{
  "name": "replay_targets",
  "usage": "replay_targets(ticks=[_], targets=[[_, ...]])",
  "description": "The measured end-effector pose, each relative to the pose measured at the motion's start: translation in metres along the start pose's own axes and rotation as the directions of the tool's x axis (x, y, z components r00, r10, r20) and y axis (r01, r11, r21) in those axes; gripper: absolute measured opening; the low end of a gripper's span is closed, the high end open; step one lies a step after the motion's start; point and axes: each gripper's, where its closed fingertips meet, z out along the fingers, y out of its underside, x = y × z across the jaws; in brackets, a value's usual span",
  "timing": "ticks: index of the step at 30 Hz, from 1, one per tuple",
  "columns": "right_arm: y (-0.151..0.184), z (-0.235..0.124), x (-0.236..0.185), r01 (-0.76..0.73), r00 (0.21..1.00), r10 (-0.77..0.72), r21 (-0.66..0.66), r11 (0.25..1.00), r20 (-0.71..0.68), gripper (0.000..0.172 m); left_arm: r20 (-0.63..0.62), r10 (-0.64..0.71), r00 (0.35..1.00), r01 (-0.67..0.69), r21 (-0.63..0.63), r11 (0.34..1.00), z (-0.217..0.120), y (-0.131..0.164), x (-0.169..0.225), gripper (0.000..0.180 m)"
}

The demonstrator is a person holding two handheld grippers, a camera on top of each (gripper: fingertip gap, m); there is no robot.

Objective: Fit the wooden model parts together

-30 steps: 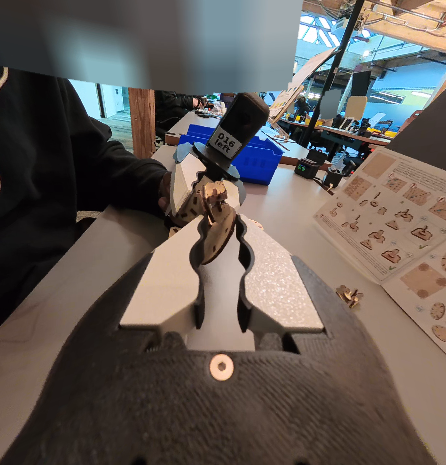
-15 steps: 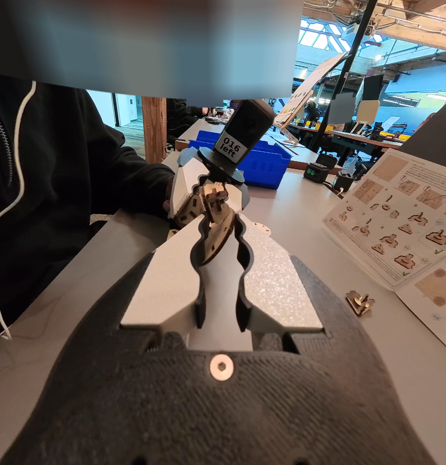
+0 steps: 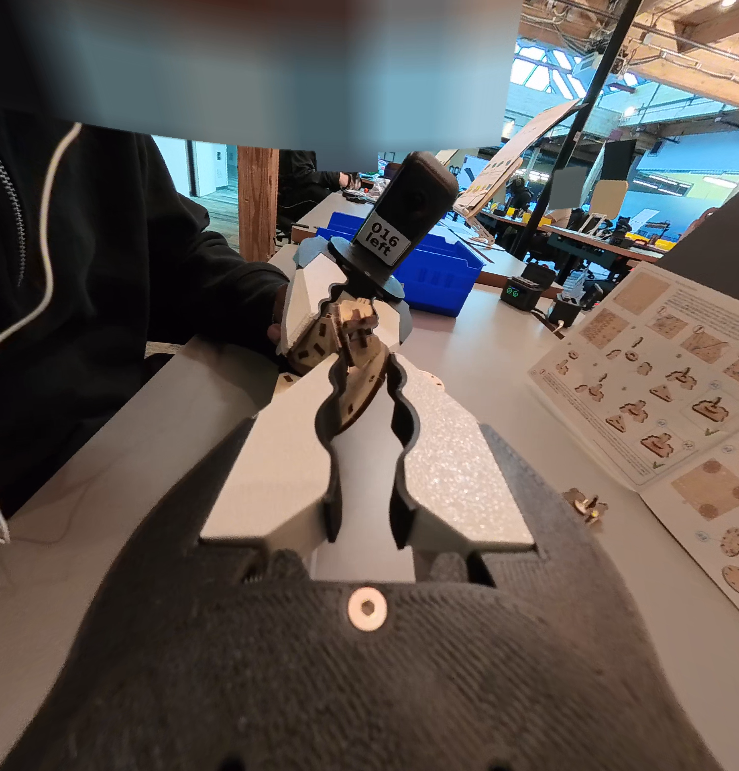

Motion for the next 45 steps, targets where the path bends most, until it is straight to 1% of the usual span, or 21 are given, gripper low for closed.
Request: replay_targets(ticks=[7, 11, 13, 17, 20, 23, 25, 28, 32, 36, 41, 43, 45], targets=[[0.007, 0.0, 0.003, 0.049, 0.998, -0.051, -0.049, 0.998, -0.03, 0.019, 0.055, 0.044, 0.998, -0.042, -0.024, 0.999, 0.0, 0.004, -0.007, 0.029], [0.016, 0.003, 0.012, 0.06, 0.993, -0.069, -0.097, 0.994, -0.093, 0.02, 0.094, 0.068, 0.993, -0.064, -0.045, 0.997, -0.003, 0.006, -0.018, 0.029], [0.018, 0.003, 0.016, 0.027, 0.993, -0.037, -0.094, 0.995, -0.113, 0.049, 0.103, 0.089, 0.991, -0.085, -0.043, 0.995, -0.005, 0.004, -0.019, 0.029], [0.007, -0.004, 0.019, -0.145, 0.987, 0.145, 0.01, 0.989, -0.073, 0.064, 0.149, 0.177, 0.973, -0.171, -0.052, 0.984, -0.008, 0.002, -0.023, 0.029], [-0.005, -0.009, 0.021, -0.294, 0.955, 0.296, 0.093, 0.951, -0.01, 0.065, 0.203, 0.271, 0.941, -0.26, -0.081, 0.962, -0.009, 0.003, -0.028, 0.029], [-0.002, -0.005, 0.017, -0.35, 0.937, 0.35, 0.079, 0.933, 0.018, 0.065, 0.239, 0.349, 0.906, -0.328, -0.123, 0.936, -0.007, 0.006, -0.029, 0.029], [0.003, 0.0, 0.015, -0.366, 0.931, 0.365, 0.055, 0.929, 0.018, 0.061, 0.238, 0.349, 0.907, -0.329, -0.122, 0.937, -0.005, 0.006, -0.027, 0.029], [0.006, 0.005, 0.013, -0.391, 0.92, 0.39, 0.046, 0.919, 0.03, 0.05, 0.263, 0.347, 0.9, -0.324, -0.125, 0.938, -0.006, 0.005, -0.03, 0.029], [0.013, 0.007, 0.012, -0.379, 0.925, 0.379, 0.013, 0.925, 0.015, 0.041, 0.293, 0.365, 0.884, -0.336, -0.145, 0.931, -0.007, 0.004, -0.032, 0.029], [0.013, 0.006, 0.013, -0.388, 0.922, 0.388, 0.026, 0.921, 0.025, 0.04, 0.313, 0.375, 0.873, -0.34, -0.162, 0.926, -0.007, 0.003, -0.033, 0.029], [0.015, 0.007, 0.015, -0.39, 0.921, 0.389, 0.033, 0.92, 0.021, 0.04, 0.321, 0.352, 0.879, -0.313, -0.167, 0.935, -0.007, 0.004, -0.036, 0.029], [0.016, 0.007, 0.016, -0.406, 0.914, 0.405, 0.037, 0.913, 0.025, 0.041, 0.327, 0.34, 0.882, -0.301, -0.165, 0.939, -0.007, 0.005, -0.037, 0.029], [0.015, 0.007, 0.017, -0.43, 0.903, 0.428, 0.051, 0.902, 0.037, 0.047, 0.336, 0.341, 0.878, -0.3, -0.17, 0.939, -0.007, 0.005, -0.039, 0.029]])
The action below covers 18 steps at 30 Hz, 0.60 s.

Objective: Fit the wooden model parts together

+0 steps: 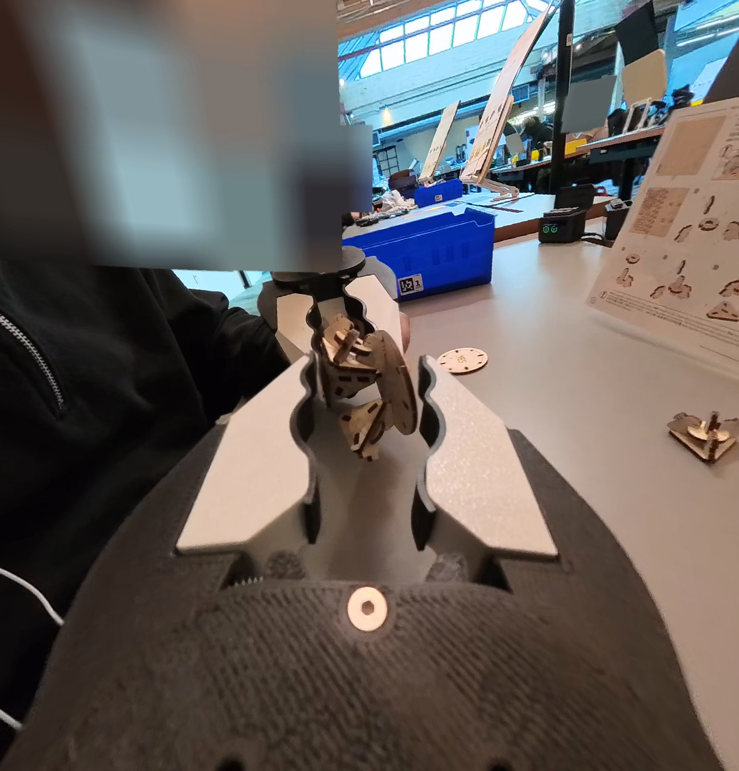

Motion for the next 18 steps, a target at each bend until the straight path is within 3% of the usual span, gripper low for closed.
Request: replay_targets(ticks=[9, 18], targets=[[-0.0011, -0.0009, 0.0004, -0.035, 0.999, 0.035, 0.011, 0.999, 0.012, 0.05, 0.033, 0.027, 0.999, -0.026, -0.024, 0.999, 0.0013, 0.0037, -0.0034, 0.029], [-0.0029, -0.0029, 0.0022, -0.095, 0.995, 0.094, 0.027, 0.995, 0.033, 0.039, 0.048, 0.057, 0.997, -0.054, -0.047, 0.997, 0.0027, 0.0059, -0.0019, 0.029]])
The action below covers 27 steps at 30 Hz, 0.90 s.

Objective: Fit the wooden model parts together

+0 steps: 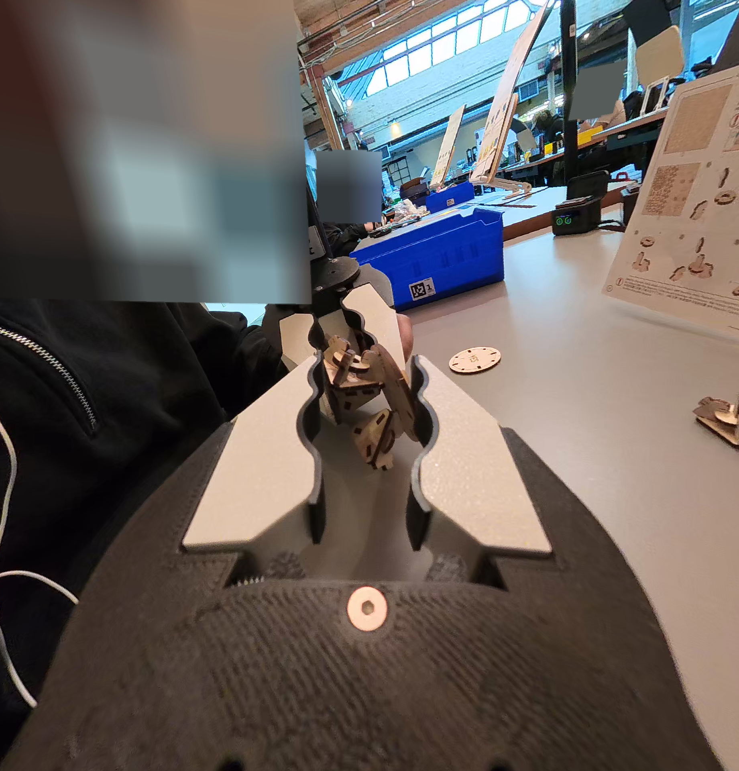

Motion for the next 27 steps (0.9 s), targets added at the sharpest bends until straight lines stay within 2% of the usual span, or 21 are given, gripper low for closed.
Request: replay_targets(ticks=[9, 27], targets=[[0.002, 0.001, -0.004, 0.007, 1.0, -0.006, -0.015, 1.0, 0.025, 0.043, -0.013, -0.008, 1.0, 0.008, 0.002, 1.0, 0.0, -0.001, 0.003, 0.029], [0.004, 0.002, -0.012, 0.033, 0.997, -0.031, -0.026, 0.999, 0.066, 0.039, -0.047, -0.027, 0.999, 0.028, 0.022, 0.999, 0.0, -0.005, 0.011, 0.029]])
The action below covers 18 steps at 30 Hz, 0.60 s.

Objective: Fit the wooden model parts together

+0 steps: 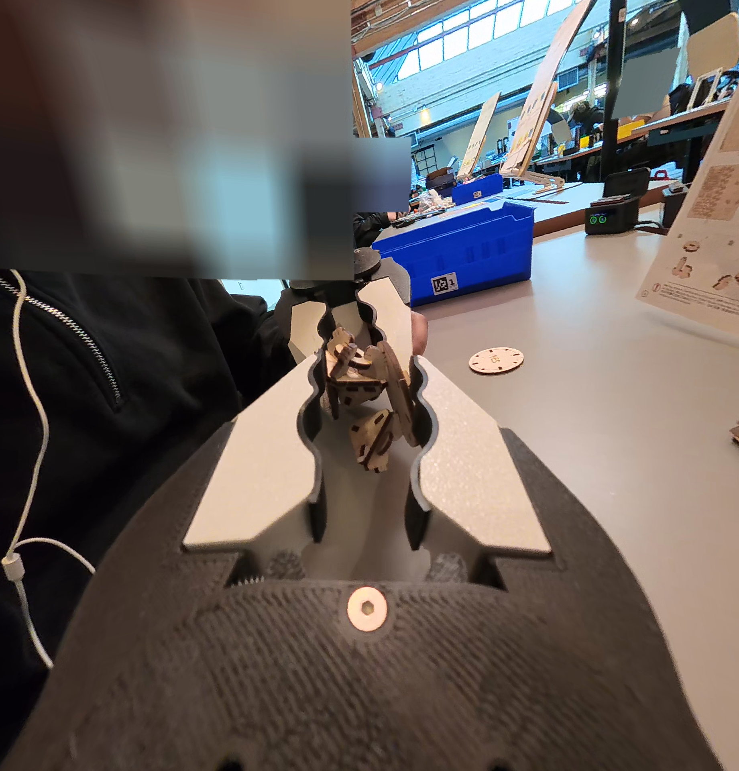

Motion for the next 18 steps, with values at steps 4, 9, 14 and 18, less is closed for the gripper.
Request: replay_targets(ticks=[4, 9, 14, 18], targets=[[-0.0001, -0.0004, -0.0011, -0.005, 1.0, 0.005, 0.001, 1.0, 0.009, 0.038, -0.008, -0.016, 1.0, 0.016, 0.004, 1.0, 0.0, -0.0007, 0.0012, 0.029], [-0.0014, -0.0004, -0.0028, 0.005, 1.0, -0.005, 0.006, 1.0, 0.015, 0.037, -0.021, -0.043, 0.999, 0.043, 0.024, 0.999, -0.0007, -0.0042, 0.0035, 0.029], [-0.0009, -0.0005, -0.0037, -0.029, 0.999, 0.029, 0.01, 1.0, 0.035, 0.037, -0.005, 0.006, 1.0, -0.006, 0.009, 1.0, -0.0006, -0.0028, 0.004, 0.03], [-0.0001, -0.0008, -0.0038, -0.027, 0.999, 0.027, 0.005, 1.0, 0.036, 0.036, -0.012, -0.001, 1.0, 0.001, 0.006, 1.0, -0.0002, -0.0017, 0.0043, 0.03]])
